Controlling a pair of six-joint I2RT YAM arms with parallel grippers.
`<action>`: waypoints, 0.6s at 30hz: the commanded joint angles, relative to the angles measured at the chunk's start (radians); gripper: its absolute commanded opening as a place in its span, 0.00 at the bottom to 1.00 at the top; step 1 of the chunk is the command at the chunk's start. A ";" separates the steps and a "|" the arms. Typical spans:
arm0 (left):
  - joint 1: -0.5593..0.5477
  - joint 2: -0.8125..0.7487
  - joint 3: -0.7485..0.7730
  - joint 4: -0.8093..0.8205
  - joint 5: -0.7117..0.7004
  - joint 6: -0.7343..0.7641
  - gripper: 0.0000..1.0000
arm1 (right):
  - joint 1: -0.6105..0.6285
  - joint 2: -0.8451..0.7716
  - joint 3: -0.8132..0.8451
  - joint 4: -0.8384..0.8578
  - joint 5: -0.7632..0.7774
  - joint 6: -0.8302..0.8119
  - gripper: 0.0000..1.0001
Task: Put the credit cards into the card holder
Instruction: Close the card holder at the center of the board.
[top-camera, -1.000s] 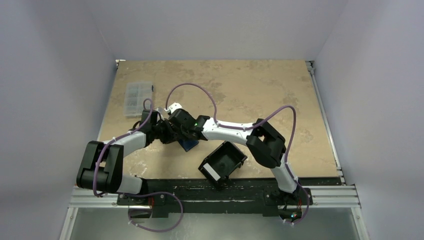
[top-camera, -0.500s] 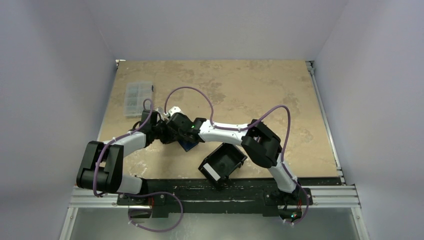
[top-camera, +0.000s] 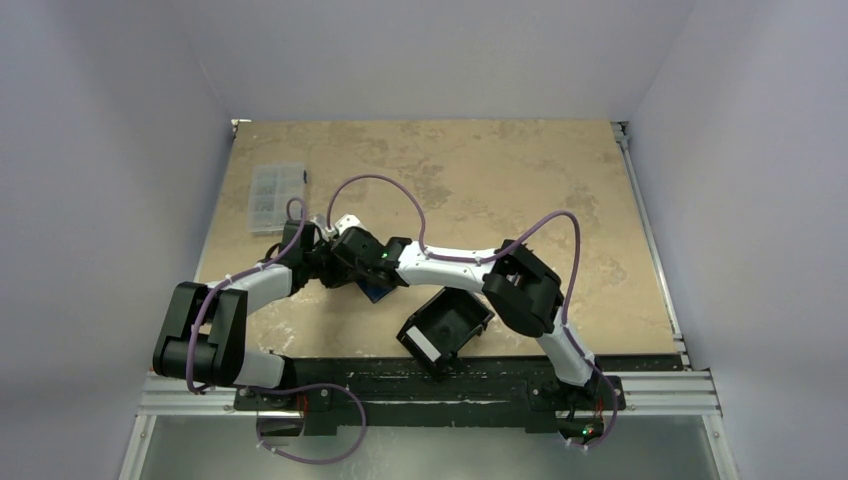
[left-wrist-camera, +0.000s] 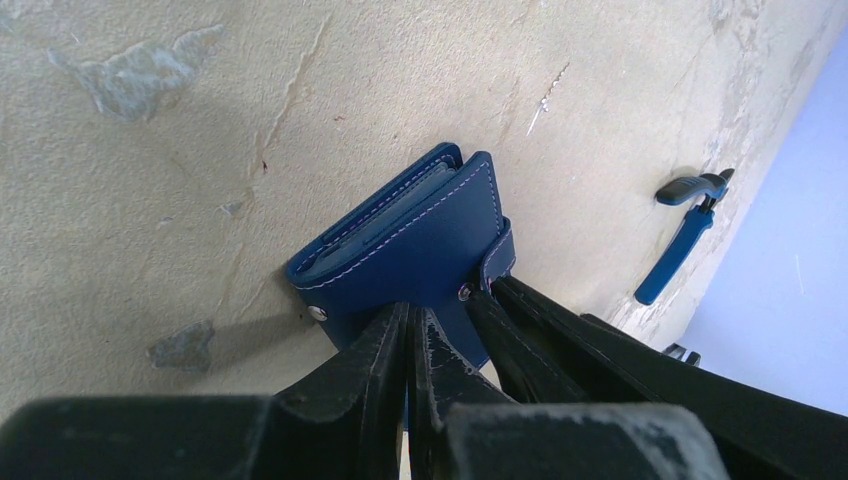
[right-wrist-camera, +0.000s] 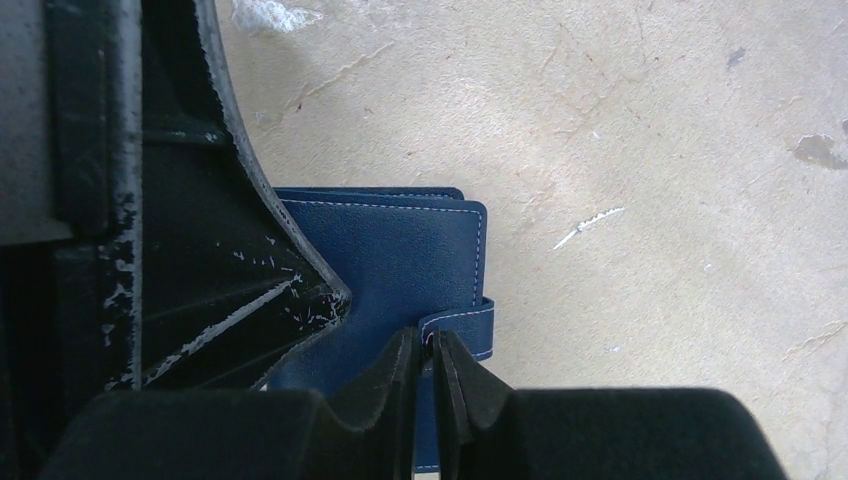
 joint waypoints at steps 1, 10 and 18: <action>0.006 0.008 -0.019 0.017 -0.013 0.029 0.09 | -0.001 -0.061 0.016 0.013 -0.038 0.016 0.15; 0.006 0.013 -0.020 0.026 -0.007 0.029 0.09 | -0.070 -0.079 -0.033 0.034 -0.233 0.017 0.00; 0.006 0.025 -0.024 0.034 0.003 0.028 0.09 | -0.150 -0.122 -0.131 0.107 -0.408 0.013 0.00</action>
